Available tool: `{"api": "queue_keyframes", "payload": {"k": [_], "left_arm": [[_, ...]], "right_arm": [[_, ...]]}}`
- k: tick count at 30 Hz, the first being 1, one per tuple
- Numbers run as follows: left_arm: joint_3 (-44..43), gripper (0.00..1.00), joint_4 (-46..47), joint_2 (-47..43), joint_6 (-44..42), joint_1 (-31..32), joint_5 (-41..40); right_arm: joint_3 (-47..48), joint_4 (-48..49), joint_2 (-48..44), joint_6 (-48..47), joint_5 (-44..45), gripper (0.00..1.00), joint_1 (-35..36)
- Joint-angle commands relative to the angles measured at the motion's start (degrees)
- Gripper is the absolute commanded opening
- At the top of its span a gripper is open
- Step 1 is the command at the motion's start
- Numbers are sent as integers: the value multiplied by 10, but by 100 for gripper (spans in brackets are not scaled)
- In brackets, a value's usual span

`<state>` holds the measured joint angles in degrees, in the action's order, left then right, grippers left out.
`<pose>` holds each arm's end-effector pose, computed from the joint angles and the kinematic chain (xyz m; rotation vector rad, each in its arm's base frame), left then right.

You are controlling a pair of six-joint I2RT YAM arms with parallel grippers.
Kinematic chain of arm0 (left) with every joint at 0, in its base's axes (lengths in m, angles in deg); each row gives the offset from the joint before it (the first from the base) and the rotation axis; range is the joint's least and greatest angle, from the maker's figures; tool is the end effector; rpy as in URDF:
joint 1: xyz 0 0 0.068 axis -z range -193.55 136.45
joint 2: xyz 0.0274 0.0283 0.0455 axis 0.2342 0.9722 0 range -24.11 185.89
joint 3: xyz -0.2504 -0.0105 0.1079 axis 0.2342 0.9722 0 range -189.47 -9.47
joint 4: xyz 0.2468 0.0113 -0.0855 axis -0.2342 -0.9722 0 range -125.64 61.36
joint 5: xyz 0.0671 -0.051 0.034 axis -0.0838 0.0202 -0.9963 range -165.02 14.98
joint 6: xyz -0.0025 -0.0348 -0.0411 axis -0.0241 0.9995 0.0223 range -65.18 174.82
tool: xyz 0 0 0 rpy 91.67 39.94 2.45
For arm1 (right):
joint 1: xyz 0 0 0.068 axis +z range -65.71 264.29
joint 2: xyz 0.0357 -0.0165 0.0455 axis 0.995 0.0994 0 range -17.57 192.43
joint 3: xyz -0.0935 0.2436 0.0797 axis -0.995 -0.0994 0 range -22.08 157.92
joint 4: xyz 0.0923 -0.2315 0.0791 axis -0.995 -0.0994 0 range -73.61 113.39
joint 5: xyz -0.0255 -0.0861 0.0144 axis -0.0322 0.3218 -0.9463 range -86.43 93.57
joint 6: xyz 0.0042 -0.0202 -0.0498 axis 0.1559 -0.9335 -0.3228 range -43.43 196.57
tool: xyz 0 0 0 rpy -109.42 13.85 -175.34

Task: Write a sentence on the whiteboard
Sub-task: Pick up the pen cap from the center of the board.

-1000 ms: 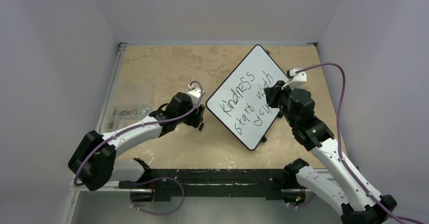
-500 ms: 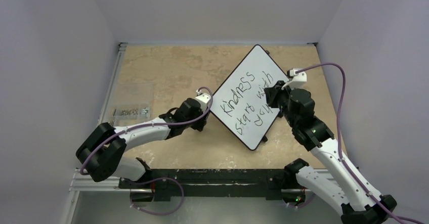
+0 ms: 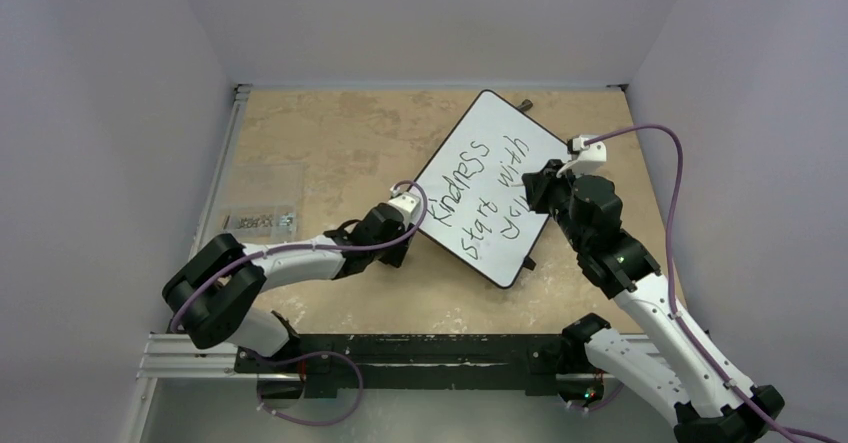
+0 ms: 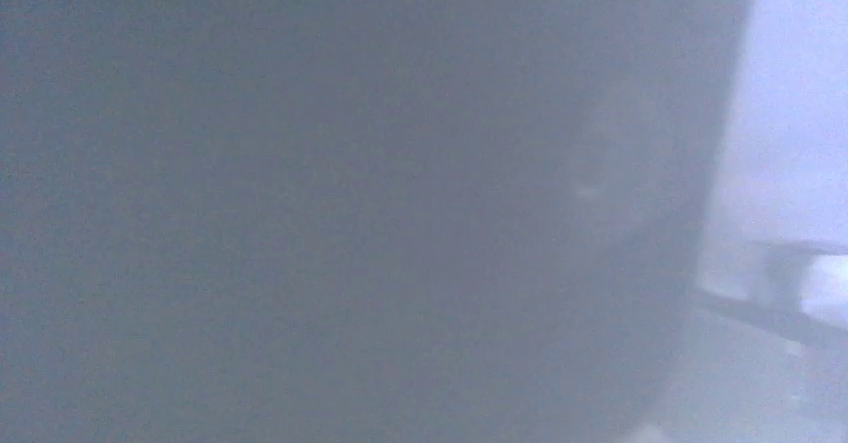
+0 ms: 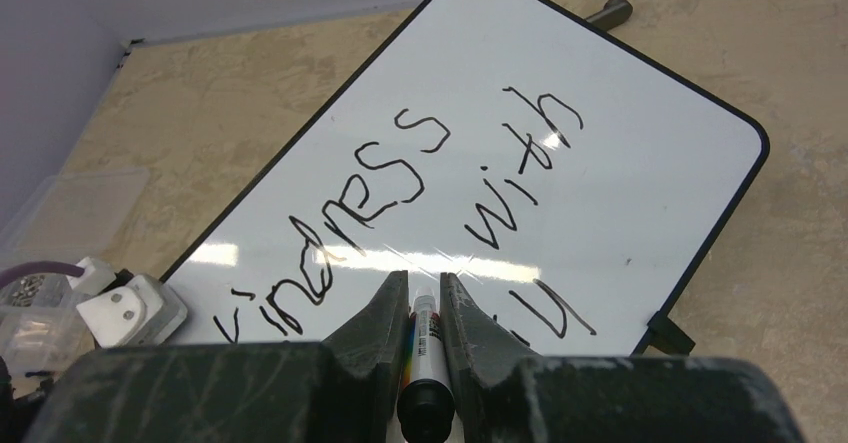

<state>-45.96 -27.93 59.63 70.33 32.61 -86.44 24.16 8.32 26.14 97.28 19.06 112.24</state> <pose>0.1967 -0.1946 0.1578 0.5373 2.3192 -0.2817 0.1608 0.0745 0.3432 0.0817 1.7945 0.3689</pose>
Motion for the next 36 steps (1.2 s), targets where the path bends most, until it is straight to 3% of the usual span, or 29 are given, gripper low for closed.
{"api": "queue_keyframes", "payload": {"k": [1, 4, 15, 25, 36], "left_arm": [[12, 52, -29, -33, 7, 10, -16], [4, 56, -62, -78, -1, 13, -30], [-81, 54, -181, -164, -36, 39, -39], [22, 50, -75, -149, -29, 39, -18], [33, 44, 1, -92, 37, 39, -52]], "right_arm": [[16, 19, -8, -2, 2, 0, -2], [13, 24, -5, 0, 0, 0, -2], [-15, 38, 1, 15, -18, 0, -2], [-11, 32, -3, 13, -19, 0, -2], [-8, 23, -9, 14, -18, 0, -2]]}}
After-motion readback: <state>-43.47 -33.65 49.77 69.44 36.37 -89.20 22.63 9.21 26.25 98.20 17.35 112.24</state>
